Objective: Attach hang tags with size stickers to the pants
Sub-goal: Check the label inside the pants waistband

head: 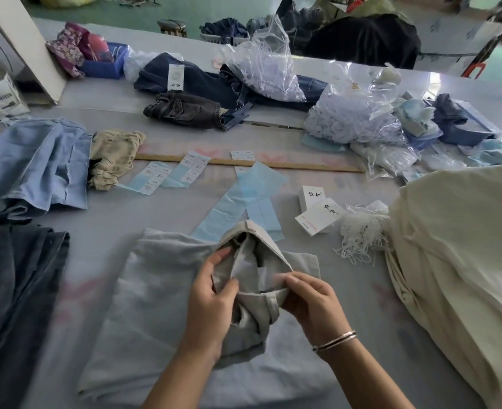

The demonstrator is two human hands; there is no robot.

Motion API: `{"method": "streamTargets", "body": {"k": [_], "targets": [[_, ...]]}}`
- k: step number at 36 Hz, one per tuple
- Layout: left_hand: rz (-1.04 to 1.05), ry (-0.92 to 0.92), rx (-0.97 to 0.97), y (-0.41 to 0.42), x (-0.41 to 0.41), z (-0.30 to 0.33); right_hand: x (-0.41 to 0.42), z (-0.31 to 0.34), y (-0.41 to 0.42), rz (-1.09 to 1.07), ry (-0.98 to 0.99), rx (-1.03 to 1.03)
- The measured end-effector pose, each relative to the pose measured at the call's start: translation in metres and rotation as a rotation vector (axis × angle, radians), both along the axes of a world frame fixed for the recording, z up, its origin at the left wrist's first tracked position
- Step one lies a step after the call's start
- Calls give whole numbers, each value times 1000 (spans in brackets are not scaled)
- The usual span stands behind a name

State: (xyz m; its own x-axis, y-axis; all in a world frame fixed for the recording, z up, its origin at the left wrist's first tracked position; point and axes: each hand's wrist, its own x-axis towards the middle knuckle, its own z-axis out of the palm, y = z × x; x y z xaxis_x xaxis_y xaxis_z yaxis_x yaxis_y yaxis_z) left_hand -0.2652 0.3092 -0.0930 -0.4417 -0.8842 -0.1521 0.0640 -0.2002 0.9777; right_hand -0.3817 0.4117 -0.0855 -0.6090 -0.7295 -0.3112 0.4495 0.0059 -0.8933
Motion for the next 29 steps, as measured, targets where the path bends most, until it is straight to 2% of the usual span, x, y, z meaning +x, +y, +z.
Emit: {"method": "streamTargets", "body": {"k": [3, 7, 9, 11, 13, 18, 21, 22, 25, 29], "targets": [[15, -13, -28, -4, 6, 1, -6, 2, 5, -10, 112, 62], [-53, -75, -214, -1, 5, 10, -8, 12, 7, 34, 329, 164], [-69, -109, -312, 3, 1, 13, -7, 18, 4, 48, 535, 229], [-96, -133, -387, 9, -3, 16, -5, 23, 0, 96, 844, 350], [-119, -133, -432, 16, -7, 18, 1, 26, -5, 139, 1021, 474], [-119, -158, -451, 19, -10, 15, 5, 18, -6, 207, 1143, 588], [-120, -153, -399, 16, -10, 13, 3, 14, -4, 113, 1083, 541], [-100, -129, -342, 15, -10, 12, 1, 12, -4, 36, 972, 489], [-28, 10, -131, 8, -8, 10, -1, 8, -1, -124, 449, 216], [-8, 113, 10, 2, -7, 9, 8, 4, -4, -192, 102, -15]]}}
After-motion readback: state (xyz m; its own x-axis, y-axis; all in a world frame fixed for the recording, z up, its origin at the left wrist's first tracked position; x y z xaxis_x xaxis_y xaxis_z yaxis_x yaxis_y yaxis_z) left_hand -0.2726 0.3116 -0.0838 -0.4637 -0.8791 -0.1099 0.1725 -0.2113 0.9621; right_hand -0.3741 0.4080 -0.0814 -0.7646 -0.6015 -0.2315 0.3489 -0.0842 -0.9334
